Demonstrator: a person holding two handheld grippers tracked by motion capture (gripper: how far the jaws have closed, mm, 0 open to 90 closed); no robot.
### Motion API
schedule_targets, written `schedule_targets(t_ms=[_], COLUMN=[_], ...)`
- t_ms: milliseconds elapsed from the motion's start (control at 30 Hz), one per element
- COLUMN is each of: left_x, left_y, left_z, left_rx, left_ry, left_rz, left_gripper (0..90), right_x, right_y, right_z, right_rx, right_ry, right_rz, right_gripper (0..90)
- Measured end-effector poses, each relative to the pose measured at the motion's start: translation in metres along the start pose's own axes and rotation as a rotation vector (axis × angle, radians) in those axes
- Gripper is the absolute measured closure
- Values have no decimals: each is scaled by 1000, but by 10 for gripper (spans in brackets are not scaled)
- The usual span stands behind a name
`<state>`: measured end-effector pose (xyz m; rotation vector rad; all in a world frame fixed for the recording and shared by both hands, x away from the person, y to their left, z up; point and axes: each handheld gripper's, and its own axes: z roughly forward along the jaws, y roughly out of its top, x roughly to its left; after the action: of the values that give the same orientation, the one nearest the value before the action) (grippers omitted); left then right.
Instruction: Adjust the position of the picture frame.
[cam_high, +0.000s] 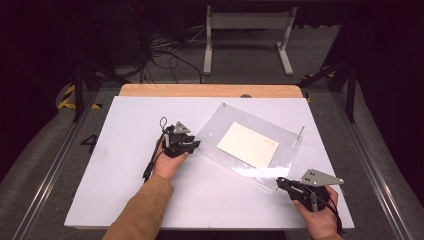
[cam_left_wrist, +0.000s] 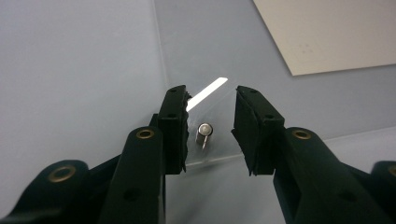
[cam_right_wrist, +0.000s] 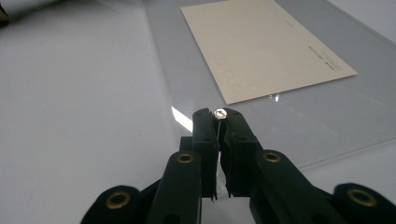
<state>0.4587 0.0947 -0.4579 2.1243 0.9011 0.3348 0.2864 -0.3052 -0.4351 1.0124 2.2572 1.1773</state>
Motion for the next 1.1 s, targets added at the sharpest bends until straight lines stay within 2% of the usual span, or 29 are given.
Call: schedule_targets(t_ms=[167,233,267,367,567,733,767,833,900,1033,1100], left_x=[0,0,-1,-3,-6,-15,-15,-22,-34,-50,-58], left_y=[0,0,0,1,2,2,2,-2,-14,-33,-45], left_z=[0,0,0,0,-1,-20,-20,-30,-44,-60,-70], left_rx=[10,10,12,24,35,88,88,103,115,115,111], left_ry=[18,3,10,32,36,20,20,14,4,-31,-66], left_rz=[12,20,32,88,112,187,187,219,279,340,351], left_gripper=[755,815,828,833,836,837,837,836,835,834,834], right_x=[0,0,0,1,1,0,-1,-1,-1,0,1], right_y=[0,0,0,0,1,0,0,-1,-2,-6,-8], right_z=[0,0,0,0,0,-5,-7,-12,-15,-22,-26], right_rx=[0,0,0,-1,3,-9,-14,-20,-19,-8,-2], right_ry=[0,0,0,-1,-10,10,13,15,13,6,5], right_rz=[1,1,1,2,-1,7,12,19,20,24,23], right_gripper=[840,840,839,840,844,846,846,846,847,847,847])
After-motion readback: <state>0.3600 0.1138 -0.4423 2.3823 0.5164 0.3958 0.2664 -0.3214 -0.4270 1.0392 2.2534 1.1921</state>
